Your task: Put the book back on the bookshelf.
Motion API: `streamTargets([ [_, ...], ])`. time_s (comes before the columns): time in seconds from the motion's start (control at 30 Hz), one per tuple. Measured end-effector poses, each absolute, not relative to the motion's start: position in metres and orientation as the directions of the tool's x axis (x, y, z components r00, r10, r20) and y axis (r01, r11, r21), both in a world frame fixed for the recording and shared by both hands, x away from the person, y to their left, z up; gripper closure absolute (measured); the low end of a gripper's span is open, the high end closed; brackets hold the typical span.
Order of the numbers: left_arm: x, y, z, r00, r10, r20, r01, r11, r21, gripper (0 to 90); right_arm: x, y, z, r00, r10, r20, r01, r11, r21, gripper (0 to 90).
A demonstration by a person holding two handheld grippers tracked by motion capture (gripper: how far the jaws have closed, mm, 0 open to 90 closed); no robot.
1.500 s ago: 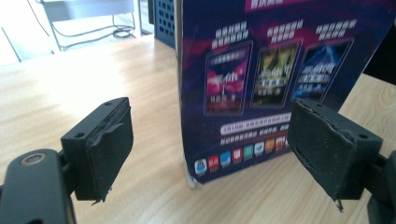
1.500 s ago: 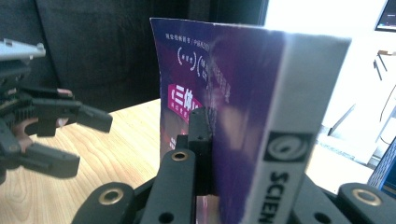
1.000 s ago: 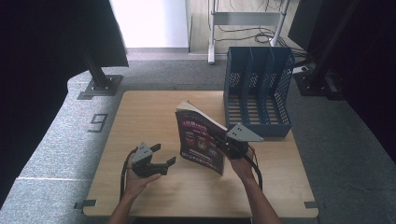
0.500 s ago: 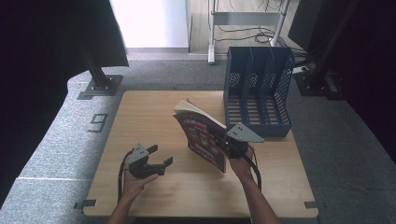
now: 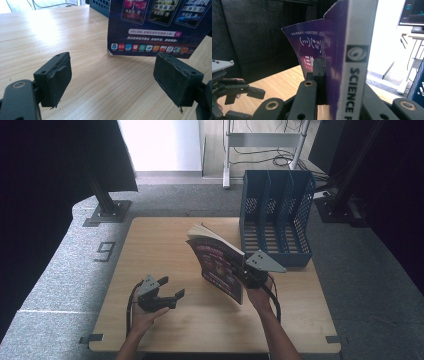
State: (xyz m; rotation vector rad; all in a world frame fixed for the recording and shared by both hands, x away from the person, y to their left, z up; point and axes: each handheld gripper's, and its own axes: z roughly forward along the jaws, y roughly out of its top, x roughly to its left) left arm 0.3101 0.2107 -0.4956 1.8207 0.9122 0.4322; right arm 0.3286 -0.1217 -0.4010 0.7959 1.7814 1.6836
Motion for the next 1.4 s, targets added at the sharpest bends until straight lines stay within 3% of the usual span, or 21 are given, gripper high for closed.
streamTargets([
  [1.4,0.308,0.210,-0.495,0.646,0.755,-0.113,0.400,-0.209,0.892,15.2,0.332,-0.125,-0.374,-0.634,0.773,-0.003,-0.002,0.003,1.000,81.6],
])
